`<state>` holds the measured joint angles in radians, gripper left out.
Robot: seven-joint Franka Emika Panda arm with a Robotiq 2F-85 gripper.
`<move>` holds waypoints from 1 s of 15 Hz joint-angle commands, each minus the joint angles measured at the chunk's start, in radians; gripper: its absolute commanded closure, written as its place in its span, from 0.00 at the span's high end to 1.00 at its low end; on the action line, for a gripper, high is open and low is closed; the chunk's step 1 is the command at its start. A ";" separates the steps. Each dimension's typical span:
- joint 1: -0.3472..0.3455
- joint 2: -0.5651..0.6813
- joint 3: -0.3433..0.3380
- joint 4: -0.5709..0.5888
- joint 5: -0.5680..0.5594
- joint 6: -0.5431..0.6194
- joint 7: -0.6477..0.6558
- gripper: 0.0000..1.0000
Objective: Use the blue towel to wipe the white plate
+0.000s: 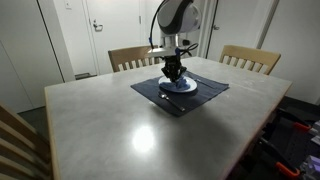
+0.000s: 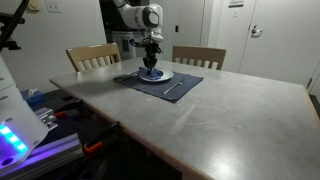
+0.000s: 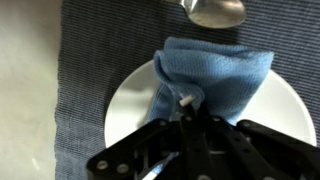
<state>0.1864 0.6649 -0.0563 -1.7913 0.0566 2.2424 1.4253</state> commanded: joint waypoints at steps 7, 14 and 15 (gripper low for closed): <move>0.033 0.047 0.013 0.247 -0.080 0.001 -0.053 0.02; 0.033 0.181 0.105 0.480 -0.026 -0.065 -0.255 0.02; 0.026 0.193 0.125 0.497 -0.008 -0.115 -0.304 0.02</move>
<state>0.2316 0.7890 0.0234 -1.3991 0.0033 2.2348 1.2413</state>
